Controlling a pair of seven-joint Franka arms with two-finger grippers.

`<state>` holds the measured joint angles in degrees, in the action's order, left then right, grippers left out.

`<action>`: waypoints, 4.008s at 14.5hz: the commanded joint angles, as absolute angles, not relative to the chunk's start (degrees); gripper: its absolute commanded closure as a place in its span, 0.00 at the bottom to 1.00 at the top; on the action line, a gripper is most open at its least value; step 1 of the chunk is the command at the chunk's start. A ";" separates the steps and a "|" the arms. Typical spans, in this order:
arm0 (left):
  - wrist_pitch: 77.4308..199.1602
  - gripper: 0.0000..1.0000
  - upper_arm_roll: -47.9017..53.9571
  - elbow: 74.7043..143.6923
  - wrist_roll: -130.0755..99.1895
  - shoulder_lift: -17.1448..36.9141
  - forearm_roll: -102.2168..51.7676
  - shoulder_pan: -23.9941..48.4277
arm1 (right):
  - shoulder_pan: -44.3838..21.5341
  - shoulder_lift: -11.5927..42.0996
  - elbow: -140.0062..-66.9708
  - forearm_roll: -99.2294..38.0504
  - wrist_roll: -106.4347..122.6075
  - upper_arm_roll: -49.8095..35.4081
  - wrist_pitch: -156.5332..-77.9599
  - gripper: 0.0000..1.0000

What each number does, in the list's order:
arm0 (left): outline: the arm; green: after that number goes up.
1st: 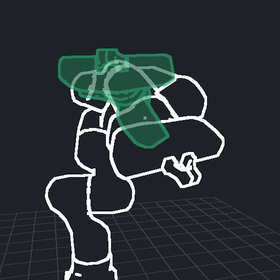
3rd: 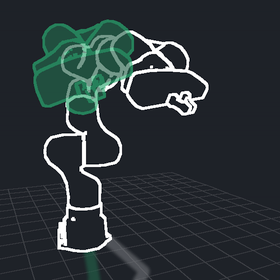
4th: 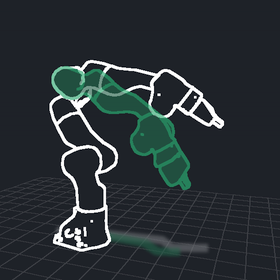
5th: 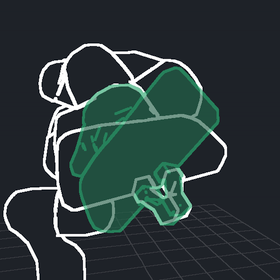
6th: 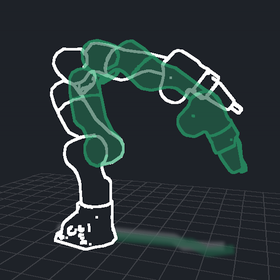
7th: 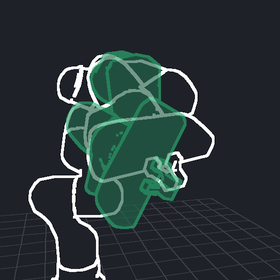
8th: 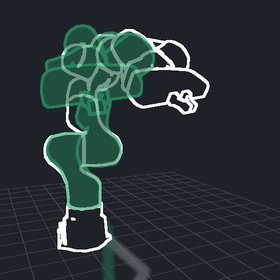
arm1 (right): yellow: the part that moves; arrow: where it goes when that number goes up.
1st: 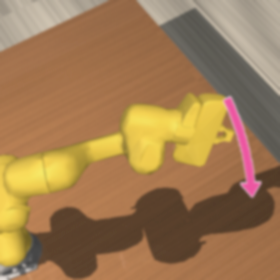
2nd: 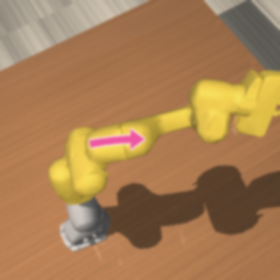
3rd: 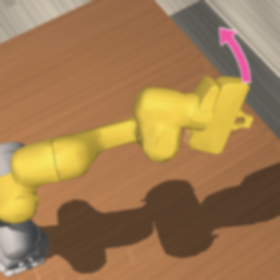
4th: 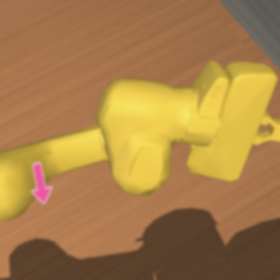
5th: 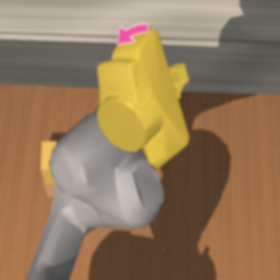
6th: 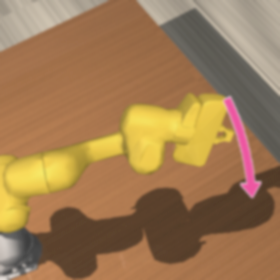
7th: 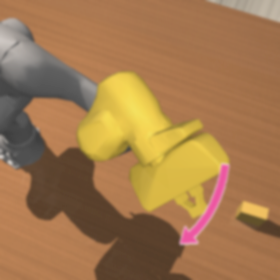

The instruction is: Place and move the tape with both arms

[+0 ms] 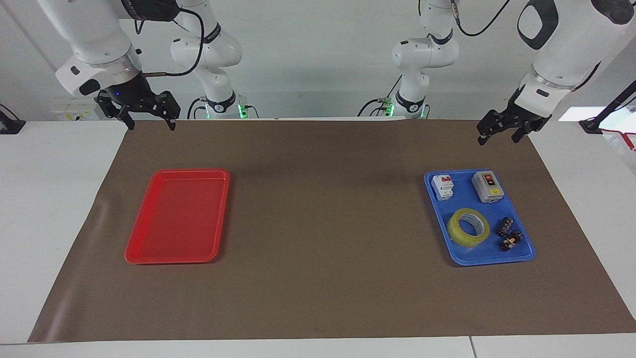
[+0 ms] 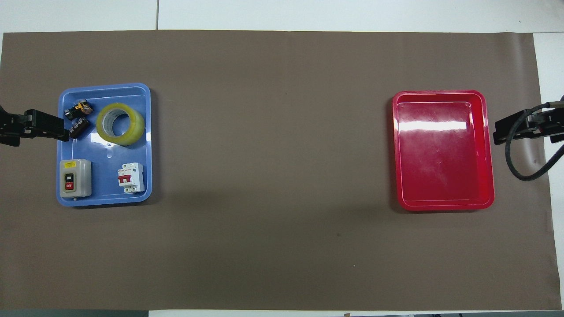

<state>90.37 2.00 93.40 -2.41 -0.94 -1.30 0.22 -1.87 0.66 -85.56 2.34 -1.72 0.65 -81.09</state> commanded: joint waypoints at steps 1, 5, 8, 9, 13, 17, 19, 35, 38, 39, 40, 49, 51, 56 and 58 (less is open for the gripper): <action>91.05 0.00 1.93 95.27 -1.41 -2.55 -2.20 -0.09 | -1.23 0.62 -85.52 2.46 -1.67 0.35 -81.65 0.00; 90.97 0.00 1.93 95.01 -2.11 -2.46 -2.20 -0.09 | -1.23 0.62 -85.52 2.46 -1.67 0.35 -81.65 0.00; 91.23 0.00 1.93 95.18 -2.11 -2.46 -2.20 -0.09 | -1.23 0.62 -85.52 2.46 -1.67 0.35 -81.65 0.00; 93.06 0.00 1.93 95.19 -2.02 -2.37 -2.20 -0.17 | -1.23 0.62 -85.52 2.46 -1.67 0.35 -81.74 0.00; 96.76 0.00 1.93 95.19 -1.41 -0.44 -2.20 -0.44 | -1.23 0.62 -85.52 2.46 -1.67 0.35 -81.65 0.00; 103.60 0.00 1.93 95.27 -1.32 5.08 -2.20 -1.76 | -1.23 0.62 -85.52 2.46 -1.67 0.35 -81.65 0.00; 108.61 0.00 1.93 95.27 -1.32 9.38 -2.20 -1.84 | -1.23 0.62 -85.52 2.46 -1.67 0.35 -81.65 0.00; 132.44 0.00 1.85 109.06 3.43 19.43 -2.11 -3.60 | -1.23 0.62 -85.61 2.46 -1.67 0.35 -81.65 0.00; 132.28 0.89 1.76 109.95 2.99 19.07 -2.11 -3.60 | -1.23 0.62 -85.61 2.46 -1.67 0.35 -81.65 0.00; 132.10 1.00 1.76 109.86 2.99 19.07 -2.11 -3.60 | -1.23 0.53 -85.78 2.46 -1.58 0.35 -81.65 0.00; 132.01 1.00 1.76 109.78 2.90 18.99 -2.11 -3.60 | -1.14 0.53 -85.78 2.46 -1.58 0.35 -81.65 0.00; 117.35 1.00 1.67 101.61 -5.69 14.07 -2.11 0.16 | -1.14 0.53 -85.78 2.46 -1.67 0.44 -81.65 0.00; 117.33 1.00 1.76 101.60 -12.00 13.27 -0.01 3.93 | -1.14 0.53 -85.78 2.46 -1.67 0.44 -81.65 0.00; 120.66 1.00 1.84 102.13 -28.62 13.62 1.57 15.19 | -1.14 0.44 -85.78 2.46 -1.67 0.53 -81.65 0.00; 122.34 1.00 1.85 102.48 -34.51 14.06 2.28 19.48 | -1.14 0.44 -85.87 2.46 -1.67 0.53 -81.65 0.00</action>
